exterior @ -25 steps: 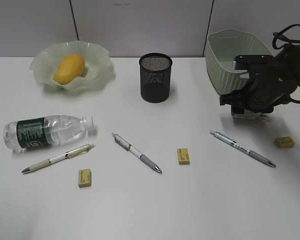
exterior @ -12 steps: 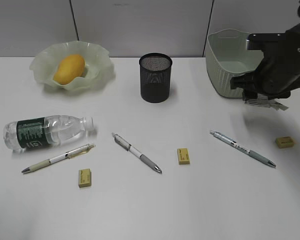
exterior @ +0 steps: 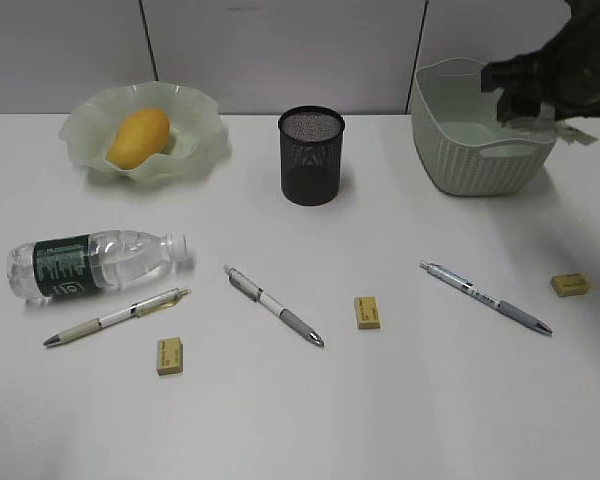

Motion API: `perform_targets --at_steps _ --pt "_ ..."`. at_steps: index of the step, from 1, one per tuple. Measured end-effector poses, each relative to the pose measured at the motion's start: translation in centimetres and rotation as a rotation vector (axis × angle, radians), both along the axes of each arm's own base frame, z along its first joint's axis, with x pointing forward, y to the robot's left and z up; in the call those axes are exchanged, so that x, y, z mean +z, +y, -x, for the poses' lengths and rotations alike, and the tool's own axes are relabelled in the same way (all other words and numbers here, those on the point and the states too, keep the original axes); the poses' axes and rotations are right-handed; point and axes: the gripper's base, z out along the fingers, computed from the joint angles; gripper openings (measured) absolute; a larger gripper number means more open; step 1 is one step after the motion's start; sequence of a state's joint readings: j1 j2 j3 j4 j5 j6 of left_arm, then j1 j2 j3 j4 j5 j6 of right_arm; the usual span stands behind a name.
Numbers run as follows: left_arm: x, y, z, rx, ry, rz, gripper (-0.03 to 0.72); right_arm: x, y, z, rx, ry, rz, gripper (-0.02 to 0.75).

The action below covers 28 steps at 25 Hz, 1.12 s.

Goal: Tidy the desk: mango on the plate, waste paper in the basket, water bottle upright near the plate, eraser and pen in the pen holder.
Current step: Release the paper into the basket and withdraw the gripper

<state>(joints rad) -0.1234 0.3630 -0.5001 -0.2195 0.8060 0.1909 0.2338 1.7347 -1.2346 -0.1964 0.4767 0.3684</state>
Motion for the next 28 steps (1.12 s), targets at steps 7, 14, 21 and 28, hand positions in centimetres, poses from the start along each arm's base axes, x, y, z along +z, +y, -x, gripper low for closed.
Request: perform_targets --at_steps 7,14,21,28 --pt "0.0 0.0 0.0 0.0 0.0 0.001 0.467 3.6 0.8 -4.0 0.031 -0.178 0.016 0.402" --pt "0.0 0.0 0.0 0.0 0.0 0.001 0.466 0.5 1.8 -9.1 0.043 -0.173 0.041 0.402" --pt "0.0 0.0 0.0 0.0 0.0 0.001 0.466 -2.8 1.9 -11.9 0.029 -0.126 0.063 0.417" --pt "0.0 0.0 0.0 0.0 0.0 0.001 0.466 -3.0 0.7 -12.3 -0.004 -0.122 0.06 0.565"
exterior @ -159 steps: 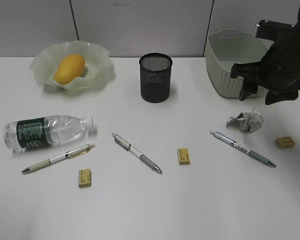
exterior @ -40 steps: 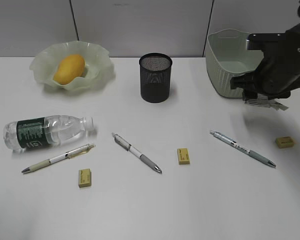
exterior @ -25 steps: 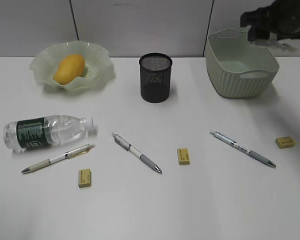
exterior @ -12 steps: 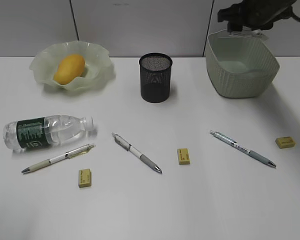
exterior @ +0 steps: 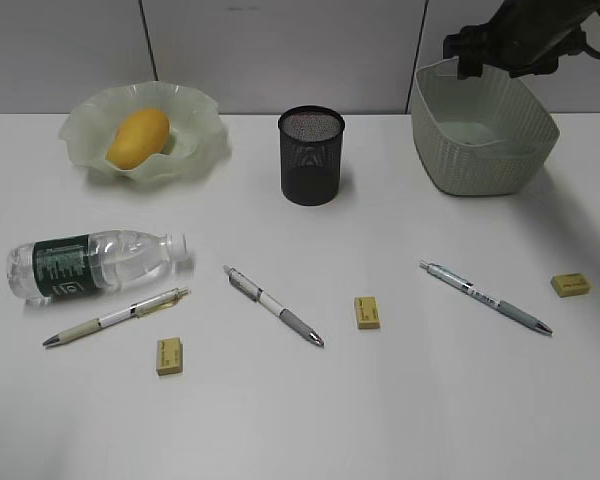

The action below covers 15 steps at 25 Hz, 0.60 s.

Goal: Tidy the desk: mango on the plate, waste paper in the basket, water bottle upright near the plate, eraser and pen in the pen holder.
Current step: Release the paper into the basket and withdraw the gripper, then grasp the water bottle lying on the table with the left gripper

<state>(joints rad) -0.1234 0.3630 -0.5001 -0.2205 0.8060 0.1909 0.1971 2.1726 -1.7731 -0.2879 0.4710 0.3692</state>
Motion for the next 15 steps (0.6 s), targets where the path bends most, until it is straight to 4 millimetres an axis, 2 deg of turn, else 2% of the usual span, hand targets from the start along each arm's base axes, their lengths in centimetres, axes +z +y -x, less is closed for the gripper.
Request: perform_targets --at_steps 9,15 --pt "0.0 0.0 0.0 0.0 0.0 0.0 0.466 0.1 -0.2 0.2 -0.016 0.038 0.015 0.573" --pt "0.0 0.0 0.0 0.0 0.0 0.0 0.466 1.9 -0.3 0.9 -0.02 0.133 0.023 0.573"
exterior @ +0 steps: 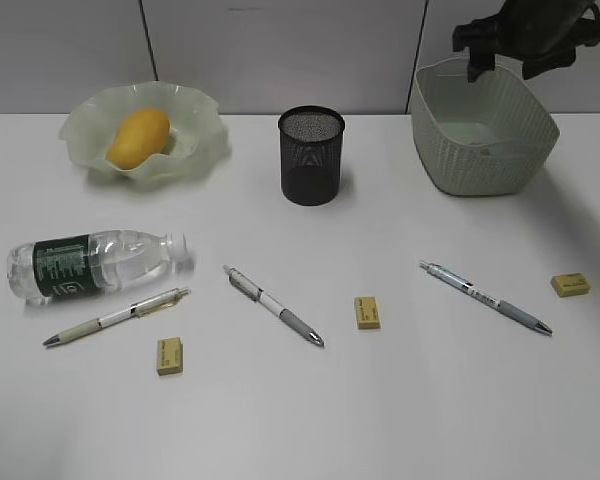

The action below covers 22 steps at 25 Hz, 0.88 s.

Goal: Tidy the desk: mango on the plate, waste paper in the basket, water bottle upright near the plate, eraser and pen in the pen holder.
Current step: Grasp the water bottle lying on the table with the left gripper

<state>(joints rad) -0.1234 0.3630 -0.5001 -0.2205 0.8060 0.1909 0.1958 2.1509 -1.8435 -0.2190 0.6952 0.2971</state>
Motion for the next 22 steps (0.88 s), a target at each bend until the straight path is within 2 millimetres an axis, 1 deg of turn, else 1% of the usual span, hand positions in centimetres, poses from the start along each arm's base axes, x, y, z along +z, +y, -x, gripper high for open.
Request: perform_targets --at_steps 3,5,6,8,10,11,12,13,16,18,22 --pt "0.0 0.0 0.0 0.0 0.0 0.0 0.466 1.0 0.1 1.0 0.024 0.074 -0.013 0.551" --pt "0.0 0.0 0.0 0.0 0.0 0.0 0.466 1.6 0.1 1.8 0.037 0.129 -0.004 0.507" --pt "0.0 0.0 0.0 0.0 0.0 0.0 0.466 1.8 0.0 2.3 0.037 0.163 0.002 0.463" --pt "0.0 0.0 0.0 0.0 0.0 0.0 0.466 2.4 -0.2 3.1 0.033 0.219 0.014 0.323" --pt "0.0 0.0 0.0 0.0 0.0 0.0 0.466 3.2 -0.4 4.0 0.027 0.264 0.023 0.123" --pt "0.0 0.0 0.0 0.0 0.0 0.0 0.466 3.8 -0.5 4.4 0.026 0.271 0.025 0.057" --pt "0.0 0.0 0.0 0.0 0.0 0.0 0.466 4.5 -0.6 4.9 0.025 0.268 0.025 0.024" --pt "0.0 0.0 0.0 0.0 0.0 0.0 0.466 5.1 -0.7 5.3 0.024 0.265 0.022 0.014" --pt "0.0 0.0 0.0 0.0 0.0 0.0 0.466 7.3 -1.0 7.1 0.028 0.243 0.016 0.014" --pt "0.0 0.0 0.0 0.0 0.0 0.0 0.465 8.3 -1.2 8.3 0.032 0.243 0.018 0.014" --pt "0.0 0.0 0.0 0.0 0.0 0.001 0.453 9.2 -1.6 11.4 0.061 0.269 0.012 0.014"
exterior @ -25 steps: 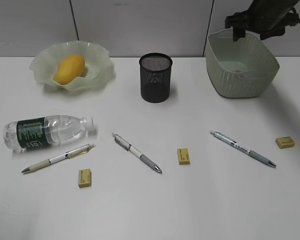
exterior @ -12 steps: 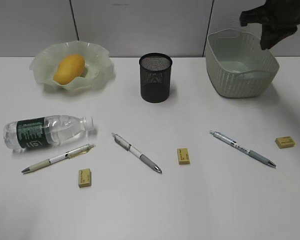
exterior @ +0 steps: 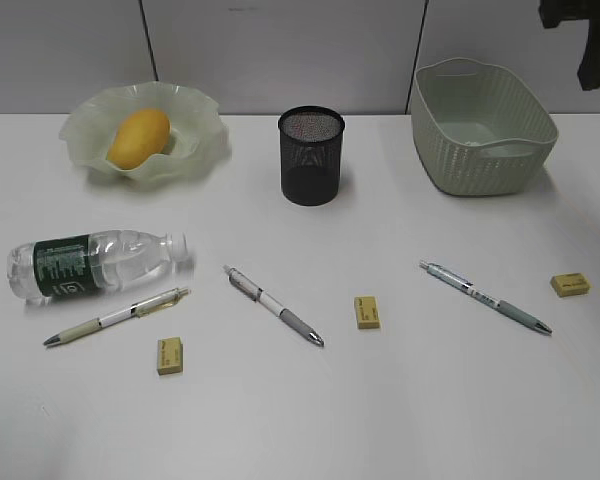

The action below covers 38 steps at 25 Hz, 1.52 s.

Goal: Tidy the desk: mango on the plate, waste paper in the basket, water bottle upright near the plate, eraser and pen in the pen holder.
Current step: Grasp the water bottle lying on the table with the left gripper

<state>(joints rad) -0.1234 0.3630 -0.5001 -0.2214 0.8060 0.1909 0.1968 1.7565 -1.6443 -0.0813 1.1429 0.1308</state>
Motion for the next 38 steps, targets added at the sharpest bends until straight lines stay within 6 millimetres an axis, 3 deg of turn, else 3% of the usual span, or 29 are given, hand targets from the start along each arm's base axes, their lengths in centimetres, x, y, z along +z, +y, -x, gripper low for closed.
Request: perform_targets --at_steps 8,11,15,17,20,24,28,38 --pt "0.0 0.0 0.0 0.0 0.0 0.002 0.449 0.8 -0.9 7.6 0.037 -0.039 -0.061 0.036" --pt "0.0 0.0 0.0 0.0 0.0 0.002 0.449 1.2 -1.4 10.9 0.038 -0.082 -0.087 0.213" --pt "0.0 0.0 0.0 0.0 0.0 0.002 0.449 1.5 -1.9 14.2 0.039 -0.158 -0.127 0.552" --pt "0.0 0.0 0.0 0.0 0.0 0.002 0.449 2.1 -2.1 15.7 0.04 -0.198 -0.148 0.627" --pt "0.0 0.0 0.0 0.0 0.0 0.002 0.449 2.8 -2.5 17.8 0.043 -0.251 -0.161 0.628" --pt "0.0 0.0 0.0 0.0 0.0 0.002 0.449 3.7 -3.0 20.8 0.048 -0.317 -0.179 0.569" --pt "0.0 -0.1 0.0 -0.003 0.001 0.011 0.449 3.6 -3.7 24.0 0.053 -0.366 -0.188 0.553" --pt "0.8 -0.1 -0.6 0.018 -0.093 0.044 0.448 -0.6 -5.0 30.8 0.06 -0.416 -0.196 0.55"
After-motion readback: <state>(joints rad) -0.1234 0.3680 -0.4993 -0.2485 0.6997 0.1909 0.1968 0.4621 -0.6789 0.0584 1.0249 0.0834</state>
